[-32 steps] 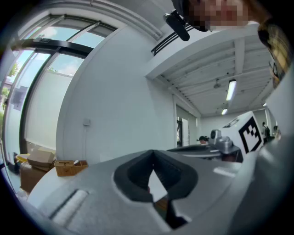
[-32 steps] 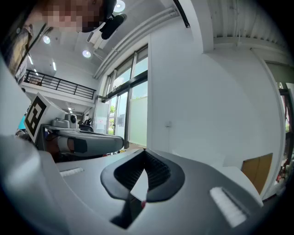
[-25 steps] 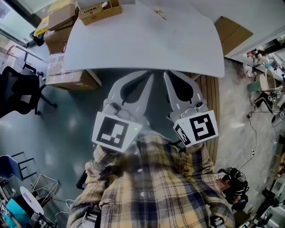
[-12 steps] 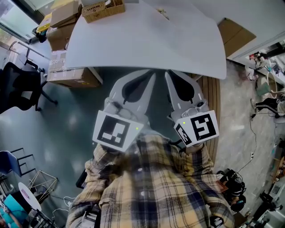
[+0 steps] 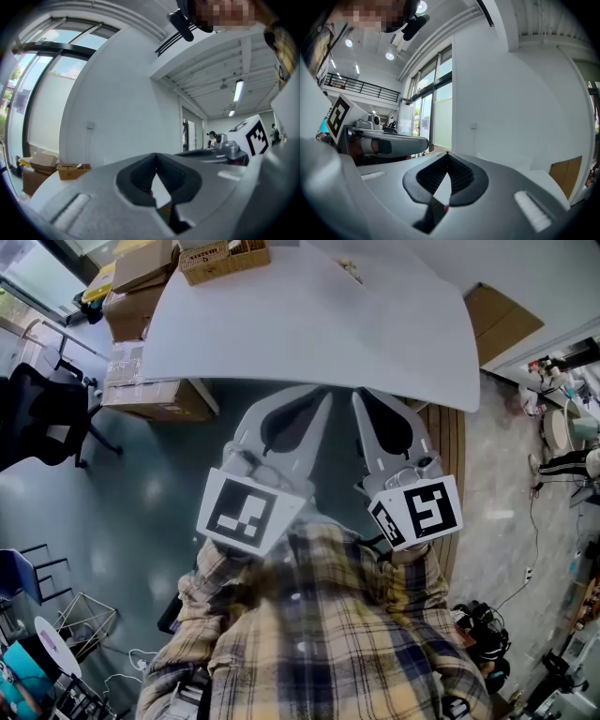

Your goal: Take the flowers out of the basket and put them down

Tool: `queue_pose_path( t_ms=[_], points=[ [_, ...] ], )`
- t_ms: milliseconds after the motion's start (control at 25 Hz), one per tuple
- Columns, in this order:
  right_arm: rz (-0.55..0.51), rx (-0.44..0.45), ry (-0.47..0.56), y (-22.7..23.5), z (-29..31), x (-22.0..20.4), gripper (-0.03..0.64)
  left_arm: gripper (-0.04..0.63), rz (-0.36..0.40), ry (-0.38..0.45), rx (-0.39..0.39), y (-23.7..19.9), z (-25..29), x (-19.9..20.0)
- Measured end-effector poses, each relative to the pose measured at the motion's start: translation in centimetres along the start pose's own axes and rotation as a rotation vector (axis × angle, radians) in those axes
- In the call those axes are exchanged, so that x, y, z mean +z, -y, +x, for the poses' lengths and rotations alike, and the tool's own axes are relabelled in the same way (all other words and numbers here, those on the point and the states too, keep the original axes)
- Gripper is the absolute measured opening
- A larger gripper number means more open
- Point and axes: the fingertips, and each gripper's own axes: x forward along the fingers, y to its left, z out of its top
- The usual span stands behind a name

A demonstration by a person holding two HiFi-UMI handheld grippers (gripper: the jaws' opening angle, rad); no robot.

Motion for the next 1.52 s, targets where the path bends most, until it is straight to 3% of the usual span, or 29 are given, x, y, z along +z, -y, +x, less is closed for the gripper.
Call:
queue_pose_path(
  t_ms=[320,600,920,1520],
  points=[
    [-0.014,0.016,-0.007,1.3,0.0,-0.4,0.003,0.002,-0.005,0.007,0.006,0.6,1.5,-0.3],
    [-0.005,0.004,-0.011,3.2,2.2,-0.9,0.003,0.001,0.004,0.002,0.011,-1.5,3.5,-0.9],
    [-0.002,-0.039,-0.020,6.6,10.5,-1.0,0.003,0.000,0.006,-0.007,-0.014,-9.6,8.5,-1.3],
    [0.013,-0.204,-0.032,14.1,27.2,0.5,0.003,0.001,0.027,-0.009,-0.151,-25.6,18.9,0.9]
  ],
)
